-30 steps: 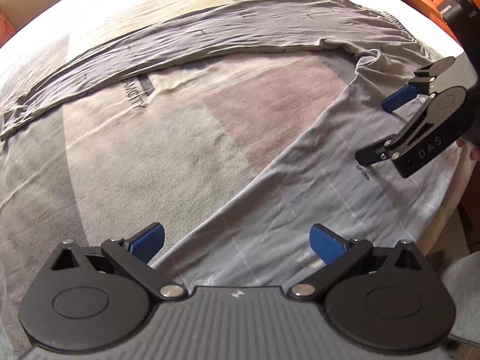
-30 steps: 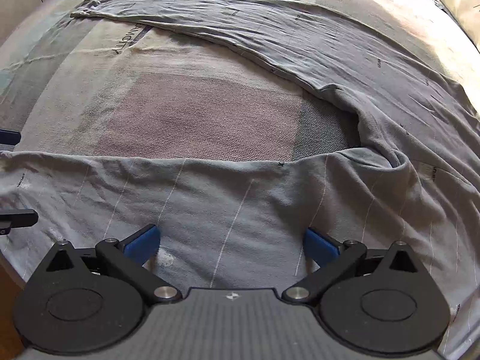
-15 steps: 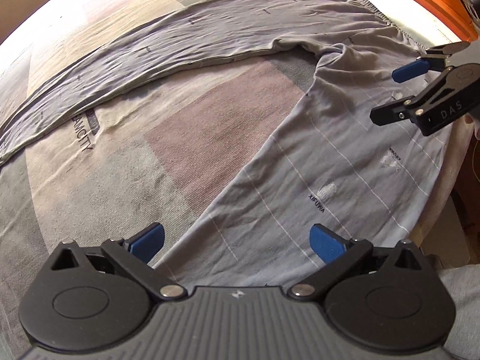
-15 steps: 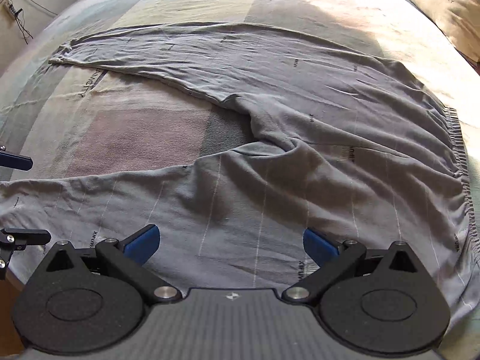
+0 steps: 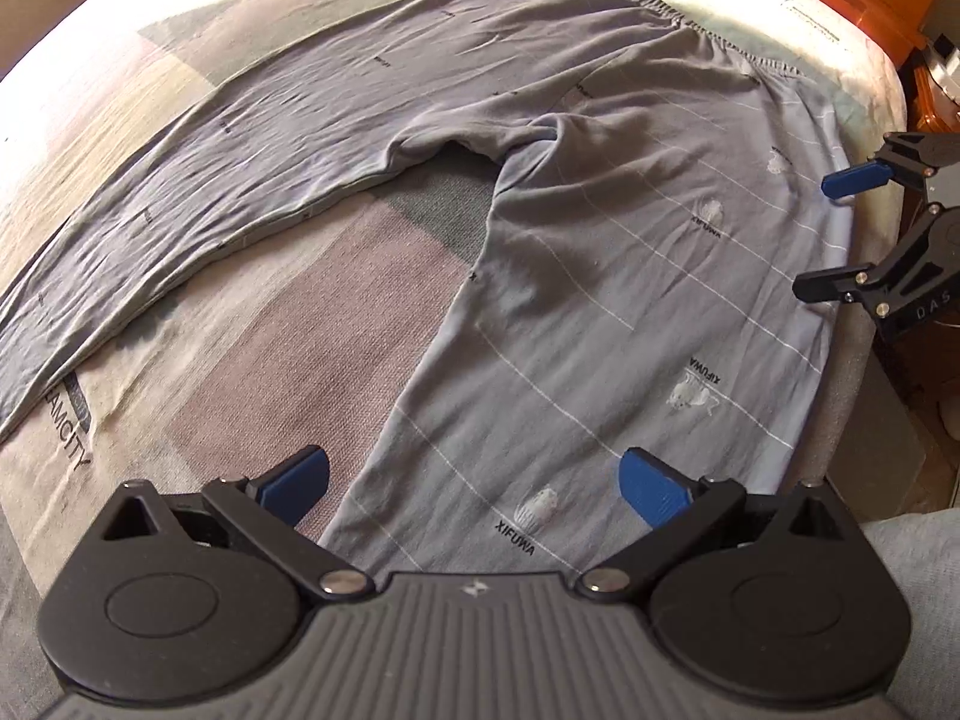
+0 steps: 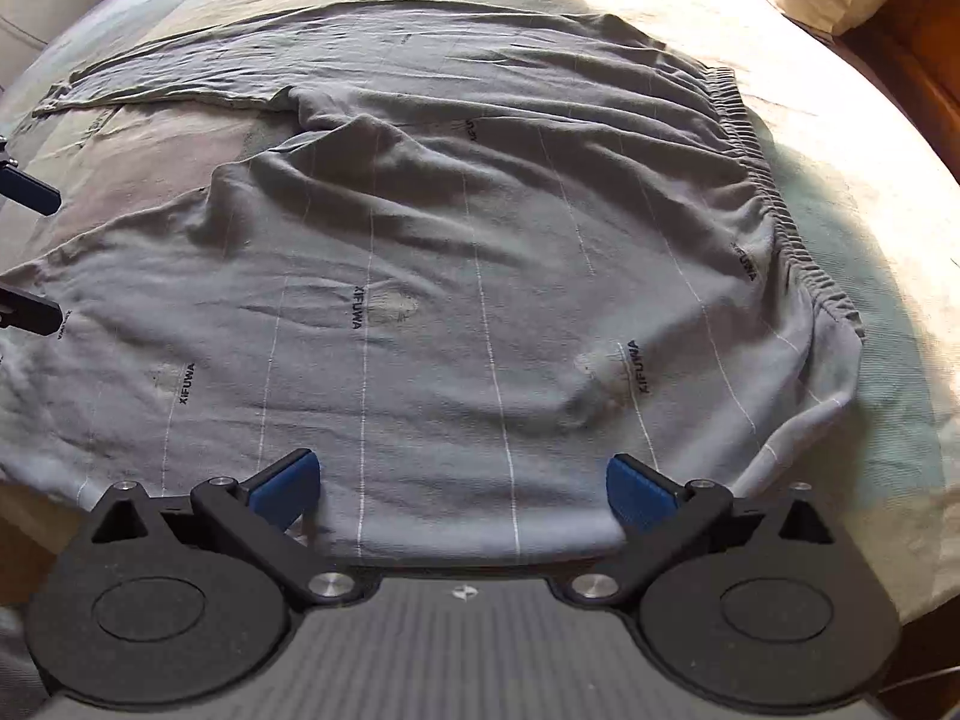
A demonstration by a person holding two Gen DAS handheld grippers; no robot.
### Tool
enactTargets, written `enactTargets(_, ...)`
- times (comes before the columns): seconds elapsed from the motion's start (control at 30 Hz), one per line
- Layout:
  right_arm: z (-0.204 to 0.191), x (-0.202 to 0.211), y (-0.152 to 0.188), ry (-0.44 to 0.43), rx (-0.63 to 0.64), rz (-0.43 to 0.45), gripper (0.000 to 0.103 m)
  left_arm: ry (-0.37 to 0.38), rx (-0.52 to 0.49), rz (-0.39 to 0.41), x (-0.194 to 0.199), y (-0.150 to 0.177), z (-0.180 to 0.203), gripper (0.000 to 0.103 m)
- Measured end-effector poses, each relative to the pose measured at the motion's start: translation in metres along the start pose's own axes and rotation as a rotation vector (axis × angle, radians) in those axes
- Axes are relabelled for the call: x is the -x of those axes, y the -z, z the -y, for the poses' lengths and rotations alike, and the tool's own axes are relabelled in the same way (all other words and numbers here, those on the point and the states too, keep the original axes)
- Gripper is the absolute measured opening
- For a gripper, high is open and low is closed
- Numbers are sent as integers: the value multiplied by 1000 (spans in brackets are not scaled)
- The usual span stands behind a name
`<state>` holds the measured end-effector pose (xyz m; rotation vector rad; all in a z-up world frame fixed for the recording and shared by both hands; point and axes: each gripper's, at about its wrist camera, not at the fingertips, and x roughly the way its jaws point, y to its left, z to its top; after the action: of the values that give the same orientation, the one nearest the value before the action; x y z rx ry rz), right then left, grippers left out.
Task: Fold clothes
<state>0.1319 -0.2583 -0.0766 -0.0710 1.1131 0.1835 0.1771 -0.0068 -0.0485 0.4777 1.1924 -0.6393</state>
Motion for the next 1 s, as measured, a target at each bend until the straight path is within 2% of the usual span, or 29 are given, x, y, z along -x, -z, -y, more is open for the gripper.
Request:
enactTargets(0.1,13,1,-11,24,8,59,103,20,-29,5,-1,-7,8,102)
enactTargets(0.17,23,-9,-17,35,19,47,103,45,-50,-7,-5,-7,17,102)
enactTargets(0.27,38,-12,-3,40,14,25,103,87,-99,-30,-12,-3,32,102)
enactTargets(0.33,43,-7,9,38,25,21,103,81,-106,-41,-15,4,36,102)
enactTargets(0.43,33,0,5,45,77,-12,103,72,-116,-57,-19,16,41,102)
enactTargets(0.53,12,6,-8,2,128,49,103,64,-126,-73,-24,27,47,102)
enactTargets(0.6,-3,0,-14,-36,146,49,103,58,-133,-84,-27,34,50,102)
enactTargets(0.7,-15,-15,-9,-54,148,-21,103,71,-85,-127,-21,50,41,102)
enactTargets(0.77,-18,-14,-5,-48,128,-36,103,74,-32,-157,-17,62,32,102)
enactTargets(0.87,-21,-10,-13,-41,126,-52,103,46,10,-124,-3,71,18,102)
enactTargets(1.0,-30,-12,-35,-57,148,-19,103,20,62,-82,-3,72,1,102)
